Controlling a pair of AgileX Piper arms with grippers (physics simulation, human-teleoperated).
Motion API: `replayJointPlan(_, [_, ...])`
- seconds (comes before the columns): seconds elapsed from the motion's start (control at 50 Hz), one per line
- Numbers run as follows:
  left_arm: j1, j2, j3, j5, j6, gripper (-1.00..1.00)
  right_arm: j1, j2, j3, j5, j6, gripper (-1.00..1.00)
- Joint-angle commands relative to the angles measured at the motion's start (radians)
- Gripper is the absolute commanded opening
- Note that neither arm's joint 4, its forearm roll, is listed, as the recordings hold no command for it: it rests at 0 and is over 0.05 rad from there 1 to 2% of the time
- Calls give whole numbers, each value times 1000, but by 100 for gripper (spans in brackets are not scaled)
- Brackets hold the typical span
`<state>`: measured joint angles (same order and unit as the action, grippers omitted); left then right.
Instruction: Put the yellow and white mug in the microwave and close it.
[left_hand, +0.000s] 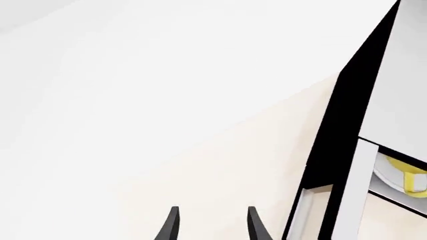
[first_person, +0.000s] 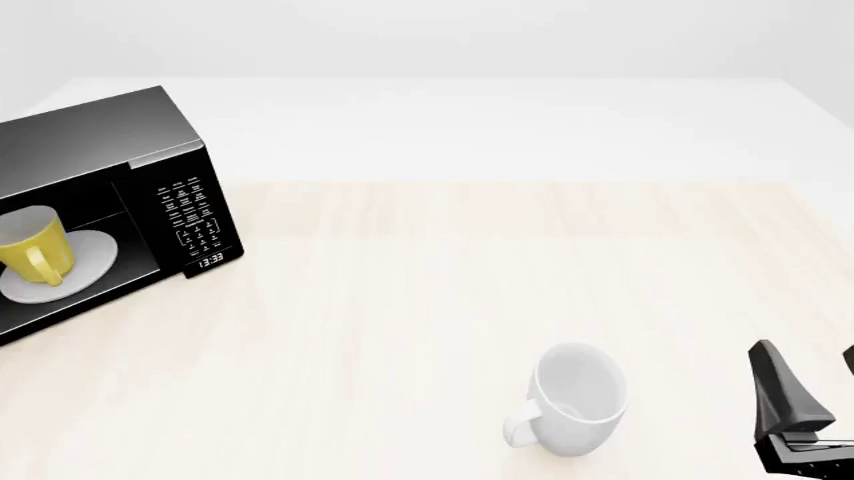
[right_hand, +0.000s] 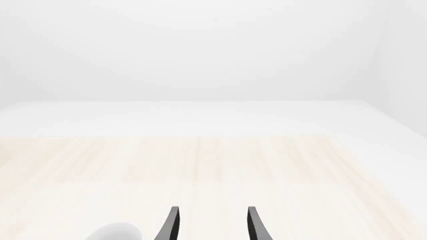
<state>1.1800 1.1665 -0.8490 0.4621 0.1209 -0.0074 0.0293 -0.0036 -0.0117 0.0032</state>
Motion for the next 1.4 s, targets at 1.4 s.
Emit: replayJointPlan(1.4, [-284,288,46,-138,-52,100,0,0,0,0,0,100])
